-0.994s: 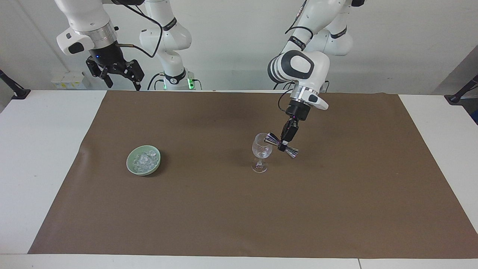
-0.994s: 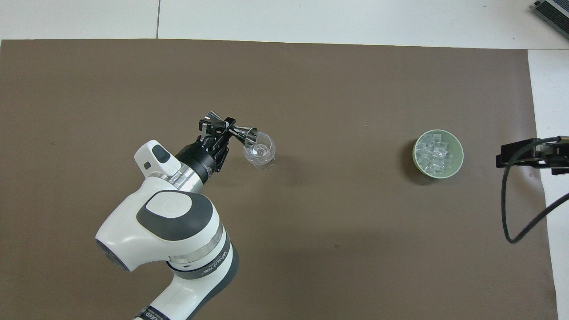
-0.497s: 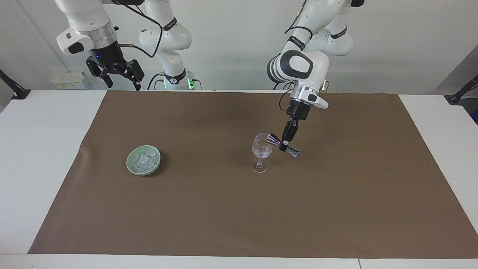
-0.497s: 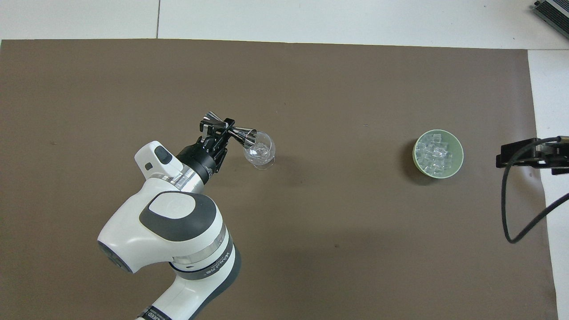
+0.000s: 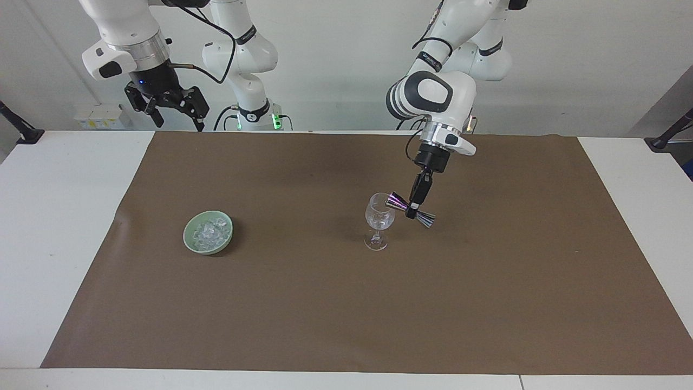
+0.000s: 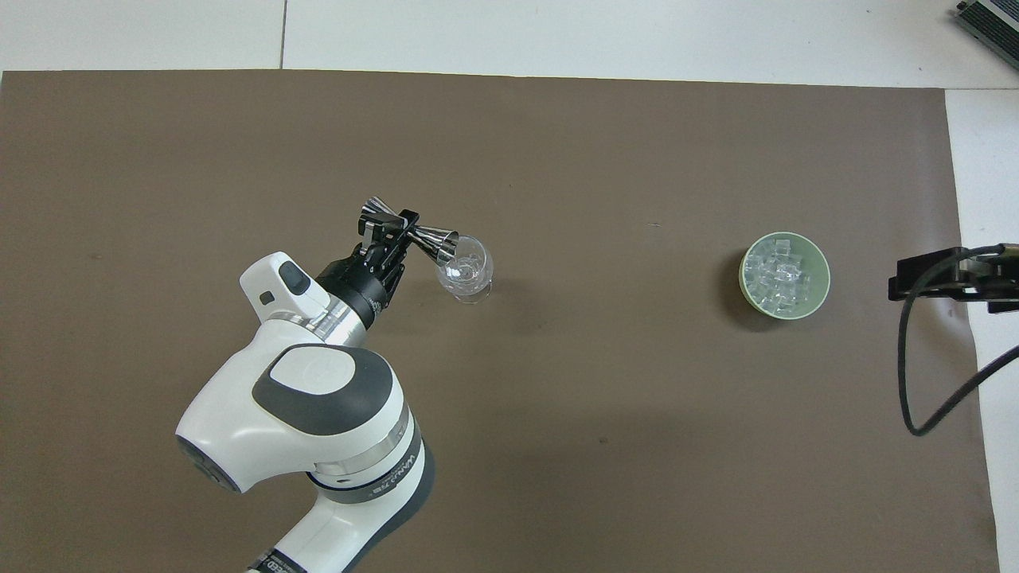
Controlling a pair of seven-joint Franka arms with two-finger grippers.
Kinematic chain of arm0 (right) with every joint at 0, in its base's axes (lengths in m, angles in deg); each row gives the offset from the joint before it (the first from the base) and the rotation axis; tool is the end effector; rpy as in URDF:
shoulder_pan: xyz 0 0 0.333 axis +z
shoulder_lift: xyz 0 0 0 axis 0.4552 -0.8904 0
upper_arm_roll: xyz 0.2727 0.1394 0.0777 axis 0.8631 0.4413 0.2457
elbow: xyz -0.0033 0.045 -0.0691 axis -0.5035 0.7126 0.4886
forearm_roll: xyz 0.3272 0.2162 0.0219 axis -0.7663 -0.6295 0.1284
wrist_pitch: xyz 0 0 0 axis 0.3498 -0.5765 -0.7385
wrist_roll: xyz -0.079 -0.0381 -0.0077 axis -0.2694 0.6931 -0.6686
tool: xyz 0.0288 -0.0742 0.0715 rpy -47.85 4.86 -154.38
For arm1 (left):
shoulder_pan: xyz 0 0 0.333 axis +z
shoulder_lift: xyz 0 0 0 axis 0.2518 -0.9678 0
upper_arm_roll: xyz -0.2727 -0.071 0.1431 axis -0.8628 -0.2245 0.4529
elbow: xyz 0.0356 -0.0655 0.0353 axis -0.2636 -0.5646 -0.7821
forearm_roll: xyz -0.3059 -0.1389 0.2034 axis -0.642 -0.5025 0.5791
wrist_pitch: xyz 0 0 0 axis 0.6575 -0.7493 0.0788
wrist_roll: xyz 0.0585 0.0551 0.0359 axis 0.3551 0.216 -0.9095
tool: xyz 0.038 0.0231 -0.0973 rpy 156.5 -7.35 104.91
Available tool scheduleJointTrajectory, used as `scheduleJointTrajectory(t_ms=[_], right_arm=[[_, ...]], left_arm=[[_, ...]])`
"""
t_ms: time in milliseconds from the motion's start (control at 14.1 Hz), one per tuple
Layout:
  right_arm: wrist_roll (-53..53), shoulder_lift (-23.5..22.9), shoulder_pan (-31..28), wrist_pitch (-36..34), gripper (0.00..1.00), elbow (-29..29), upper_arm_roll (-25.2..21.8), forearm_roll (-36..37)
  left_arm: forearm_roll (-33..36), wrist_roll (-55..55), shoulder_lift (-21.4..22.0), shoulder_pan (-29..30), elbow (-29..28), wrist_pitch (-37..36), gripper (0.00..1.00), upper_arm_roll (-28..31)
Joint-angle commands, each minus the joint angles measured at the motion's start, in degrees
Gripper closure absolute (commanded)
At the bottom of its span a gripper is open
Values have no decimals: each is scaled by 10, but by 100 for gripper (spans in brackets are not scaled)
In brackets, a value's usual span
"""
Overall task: Pour wine and add ice with both arms
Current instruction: 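Rotate the jigger further to pour into the clear glass with the left gripper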
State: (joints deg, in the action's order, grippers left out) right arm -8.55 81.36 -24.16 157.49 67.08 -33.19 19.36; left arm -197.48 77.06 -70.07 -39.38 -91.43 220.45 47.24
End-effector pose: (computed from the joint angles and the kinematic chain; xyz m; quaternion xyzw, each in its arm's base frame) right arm 0.5166 -0.0031 0.6548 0.9973 -0.0732 -0.0034 0.0043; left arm 0.4856 -0.2674 0.4259 0.7273 0.5051 0.2045 0.4173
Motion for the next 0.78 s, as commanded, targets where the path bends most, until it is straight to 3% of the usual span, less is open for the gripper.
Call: scheduleJointTrajectory(t_ms=[0,710], right_arm=[[10,14,2,-2,0,14,-3,-11],[10,13,2,-2,0,14,-3,-11]], left_arm=[[10,3,-12,-16,19,25,100,4],[23,32,-12,-20,22,35,100,4]])
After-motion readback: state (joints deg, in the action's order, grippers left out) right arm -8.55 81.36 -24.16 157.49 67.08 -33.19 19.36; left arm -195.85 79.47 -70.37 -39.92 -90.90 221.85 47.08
